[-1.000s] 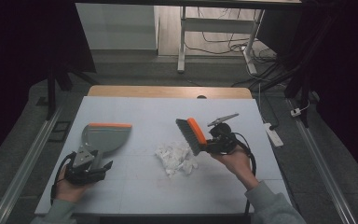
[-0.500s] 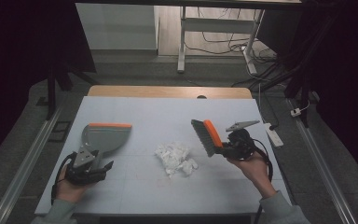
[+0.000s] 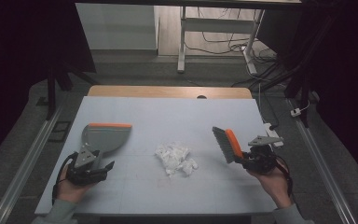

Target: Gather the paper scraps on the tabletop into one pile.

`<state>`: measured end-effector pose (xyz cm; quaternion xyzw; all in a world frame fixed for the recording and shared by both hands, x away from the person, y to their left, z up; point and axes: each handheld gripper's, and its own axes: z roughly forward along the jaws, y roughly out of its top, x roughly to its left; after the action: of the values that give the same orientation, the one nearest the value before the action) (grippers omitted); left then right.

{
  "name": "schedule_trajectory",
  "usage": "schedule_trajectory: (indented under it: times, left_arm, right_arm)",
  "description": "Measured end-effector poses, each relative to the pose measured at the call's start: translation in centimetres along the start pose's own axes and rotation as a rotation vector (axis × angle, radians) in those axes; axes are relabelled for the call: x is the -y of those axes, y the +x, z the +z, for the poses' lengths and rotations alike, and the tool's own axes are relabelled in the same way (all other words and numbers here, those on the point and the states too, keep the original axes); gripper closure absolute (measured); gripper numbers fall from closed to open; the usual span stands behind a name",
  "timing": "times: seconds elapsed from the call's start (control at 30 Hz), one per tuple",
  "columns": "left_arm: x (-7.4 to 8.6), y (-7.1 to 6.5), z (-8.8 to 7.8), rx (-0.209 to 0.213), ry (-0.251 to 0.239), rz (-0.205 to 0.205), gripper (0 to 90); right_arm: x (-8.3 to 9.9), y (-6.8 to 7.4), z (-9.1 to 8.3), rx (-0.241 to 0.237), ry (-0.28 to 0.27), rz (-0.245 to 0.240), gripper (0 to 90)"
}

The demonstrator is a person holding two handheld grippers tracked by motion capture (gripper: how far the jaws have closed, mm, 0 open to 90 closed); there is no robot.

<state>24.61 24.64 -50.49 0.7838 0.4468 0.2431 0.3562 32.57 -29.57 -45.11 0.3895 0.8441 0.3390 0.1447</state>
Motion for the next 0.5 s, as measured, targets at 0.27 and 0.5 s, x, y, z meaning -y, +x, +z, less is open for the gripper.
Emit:
schedule_trajectory:
  times: [0.27, 0.5]
  left_arm:
    - [-0.1, -0.2, 0.0, 0.007, -0.004, -0.001, 30.2]
    - [-0.1, -0.5, 0.0, 0.018, -0.001, 0.005, 30.0]
  right_arm:
    - [2.1, -0.6, -0.6, 0.036, -0.034, -0.015, 70.6]
    - [2.6, -0.4, -0.1, 0.044, -0.052, -0.045, 70.6]
